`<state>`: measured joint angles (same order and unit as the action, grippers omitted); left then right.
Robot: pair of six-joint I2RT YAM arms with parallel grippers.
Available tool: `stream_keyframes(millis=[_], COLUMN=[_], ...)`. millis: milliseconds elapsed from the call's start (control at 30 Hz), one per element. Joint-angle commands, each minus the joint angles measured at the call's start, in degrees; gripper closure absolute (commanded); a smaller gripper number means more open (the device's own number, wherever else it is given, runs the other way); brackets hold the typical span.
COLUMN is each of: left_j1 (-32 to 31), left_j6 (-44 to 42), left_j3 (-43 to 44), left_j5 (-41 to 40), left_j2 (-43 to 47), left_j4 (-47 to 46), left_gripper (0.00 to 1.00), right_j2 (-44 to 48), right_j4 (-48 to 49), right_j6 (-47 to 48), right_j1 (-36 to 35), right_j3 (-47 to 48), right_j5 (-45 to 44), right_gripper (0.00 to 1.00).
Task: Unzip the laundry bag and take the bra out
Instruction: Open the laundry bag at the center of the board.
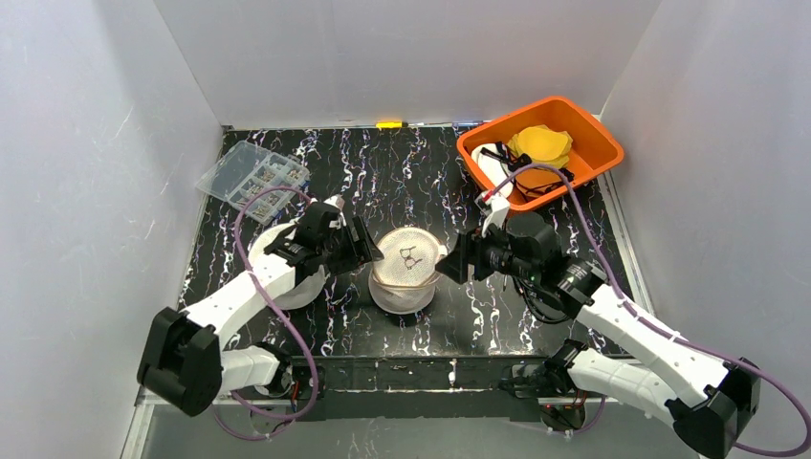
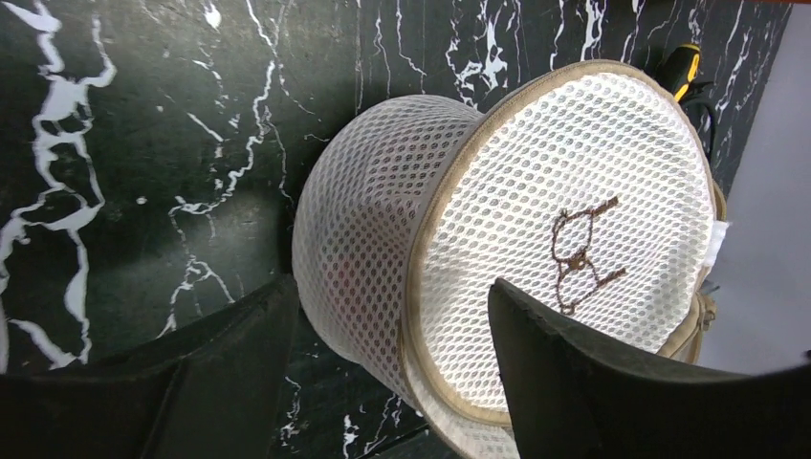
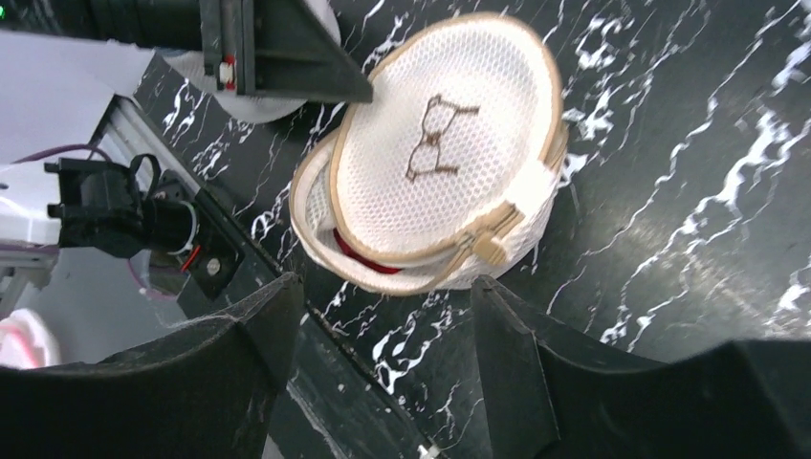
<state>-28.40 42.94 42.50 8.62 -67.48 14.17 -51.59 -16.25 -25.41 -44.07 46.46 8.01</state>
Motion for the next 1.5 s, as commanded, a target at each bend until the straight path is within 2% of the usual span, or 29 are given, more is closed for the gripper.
stream_keyframes(millis=[0,333,600,667,767,967,1133,1333,1467], left_j1=[0.9,1.1,1.1,1.1,1.1,1.1,-0.9,-10.3,-16.4], left_j6=[2.2,3.9,2.3,1.5,0.5,-0.2,-2.1,-8.6,-10.6], left_j3=[2.6,1.4,0.3,0.6,1.4,4.7,12.8,27.8,34.5], left_j5=[7.0,10.0,7.7,7.1,6.9,8.1,8.5,-2.4,-9.6], left_j2=[-2.6,-6.0,-1.1,0.0,1.1,3.4,3.6,-1.5,-5.1], left_j4=[-4.9,-9.9,-7.3,-6.3,-4.9,-1.5,5.1,19.9,25.2], left_gripper=[0.33,0.63,0.74,0.81,0.99,1.0,1.0,1.0,1.0], right_j2=[3.8,8.2,8.3,8.3,8.5,10.8,15.5,18.8,19.6], right_j4=[8.0,5.6,6.9,7.1,7.1,5.0,1.3,-3.5,-6.7], right_j6=[-4.4,-3.7,-4.5,-4.6,-4.5,-4.8,-6.6,-9.8,-11.9], right_j1=[-1.3,-1.5,-1.5,-1.5,-1.5,-1.5,-1.5,-1.5,-1.5], right_j3=[-4.3,-5.7,-7.6,-7.7,-7.7,-7.1,-6.7,-6.5,-5.8], right_j5=[1.5,-0.7,-0.2,-0.4,-0.8,-5.4,-17.5,-27.7,-32.5], right_gripper=[0.28,0.29,0.3,0.3,0.3,0.29,0.24,0.22,0.21])
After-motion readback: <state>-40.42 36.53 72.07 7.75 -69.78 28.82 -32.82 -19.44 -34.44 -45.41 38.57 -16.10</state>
